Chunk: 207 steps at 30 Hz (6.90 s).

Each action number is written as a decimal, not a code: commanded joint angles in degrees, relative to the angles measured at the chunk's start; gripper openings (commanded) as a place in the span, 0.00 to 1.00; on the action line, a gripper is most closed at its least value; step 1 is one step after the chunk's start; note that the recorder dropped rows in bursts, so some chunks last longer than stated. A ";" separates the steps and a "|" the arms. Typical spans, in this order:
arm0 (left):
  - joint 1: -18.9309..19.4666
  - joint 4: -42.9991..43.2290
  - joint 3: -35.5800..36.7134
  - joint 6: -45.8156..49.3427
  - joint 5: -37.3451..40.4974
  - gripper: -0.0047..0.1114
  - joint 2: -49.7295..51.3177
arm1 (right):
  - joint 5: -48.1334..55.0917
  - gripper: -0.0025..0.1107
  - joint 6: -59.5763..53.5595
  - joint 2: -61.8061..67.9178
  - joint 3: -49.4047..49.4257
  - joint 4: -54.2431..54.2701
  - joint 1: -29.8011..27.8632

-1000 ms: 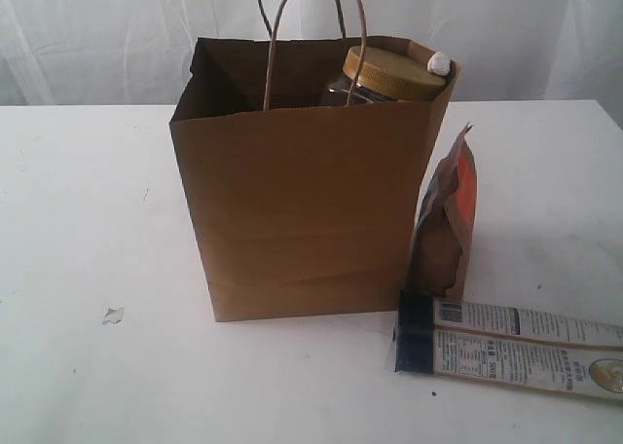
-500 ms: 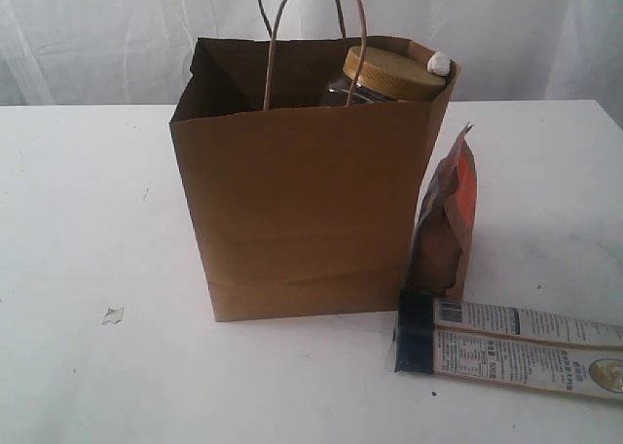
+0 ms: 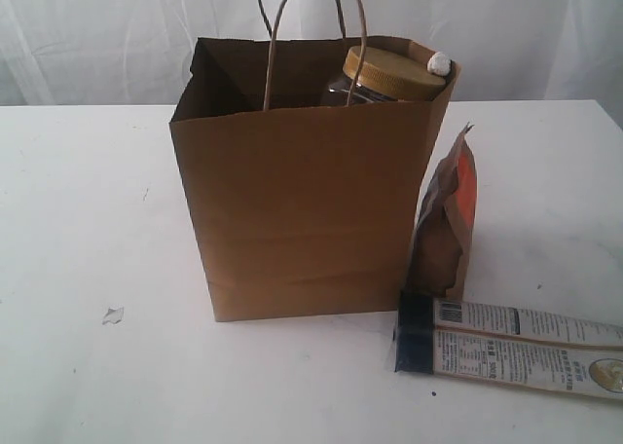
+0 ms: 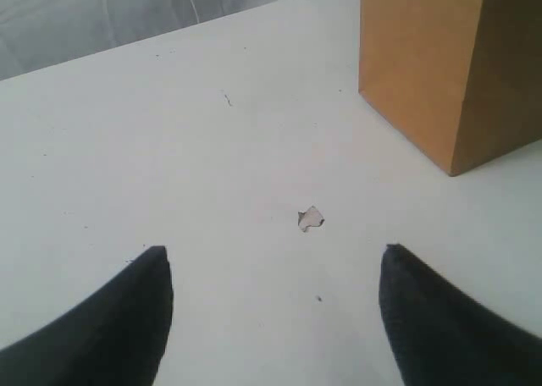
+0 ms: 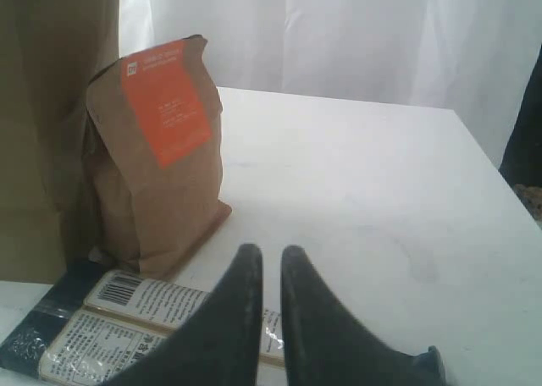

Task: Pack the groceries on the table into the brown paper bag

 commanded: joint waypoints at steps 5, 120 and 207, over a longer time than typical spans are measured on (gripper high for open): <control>-0.12 -0.60 0.24 -0.37 -0.20 0.65 -0.26 | -0.41 0.10 -0.14 -0.38 0.43 0.04 -0.15; -0.12 -0.60 0.24 -0.37 -0.20 0.65 -0.26 | 11.39 0.02 15.72 84.14 -52.10 -5.33 10.09; -0.12 -0.60 0.24 -0.37 -0.20 0.65 -0.26 | 7.70 0.02 9.70 61.93 -49.17 -12.19 7.27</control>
